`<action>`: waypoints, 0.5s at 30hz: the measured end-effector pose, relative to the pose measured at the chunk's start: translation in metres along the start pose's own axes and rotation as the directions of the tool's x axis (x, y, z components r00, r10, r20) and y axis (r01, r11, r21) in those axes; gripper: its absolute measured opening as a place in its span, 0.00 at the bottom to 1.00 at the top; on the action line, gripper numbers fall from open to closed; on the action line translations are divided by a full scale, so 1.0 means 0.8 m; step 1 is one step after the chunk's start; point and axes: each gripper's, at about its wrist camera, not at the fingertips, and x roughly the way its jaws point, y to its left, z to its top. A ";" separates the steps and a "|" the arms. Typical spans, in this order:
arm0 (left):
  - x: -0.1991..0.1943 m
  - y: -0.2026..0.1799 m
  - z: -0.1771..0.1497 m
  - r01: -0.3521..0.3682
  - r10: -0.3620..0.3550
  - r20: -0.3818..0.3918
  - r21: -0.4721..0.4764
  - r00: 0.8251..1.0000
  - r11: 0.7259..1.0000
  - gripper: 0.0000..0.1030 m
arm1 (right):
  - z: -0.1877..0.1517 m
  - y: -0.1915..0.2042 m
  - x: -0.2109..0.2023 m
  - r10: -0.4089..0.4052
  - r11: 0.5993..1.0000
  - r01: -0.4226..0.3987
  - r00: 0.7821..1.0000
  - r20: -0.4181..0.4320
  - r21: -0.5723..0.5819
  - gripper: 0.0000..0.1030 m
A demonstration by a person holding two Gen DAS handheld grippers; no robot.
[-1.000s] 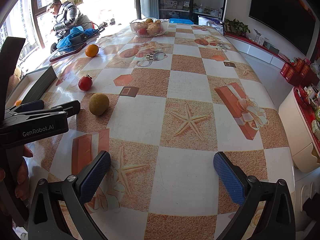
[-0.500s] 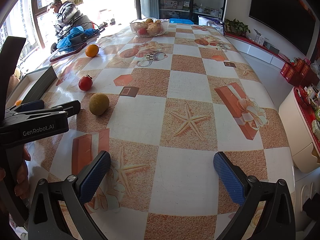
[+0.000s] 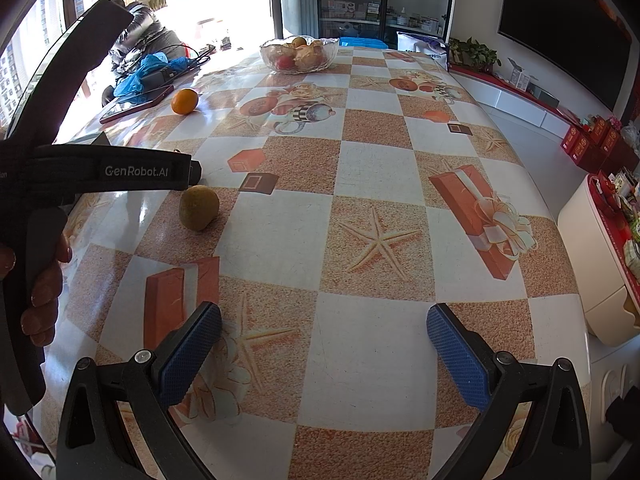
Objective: Organize fruits
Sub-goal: 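Grasp the red tomato with the left gripper while the right gripper grasps the brown round fruit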
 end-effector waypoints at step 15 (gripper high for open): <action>-0.055 0.052 -0.094 -0.058 0.059 0.076 -0.026 0.995 0.998 0.24 | 0.016 0.011 0.003 0.014 1.000 -0.017 0.993 -0.120 -0.024 1.00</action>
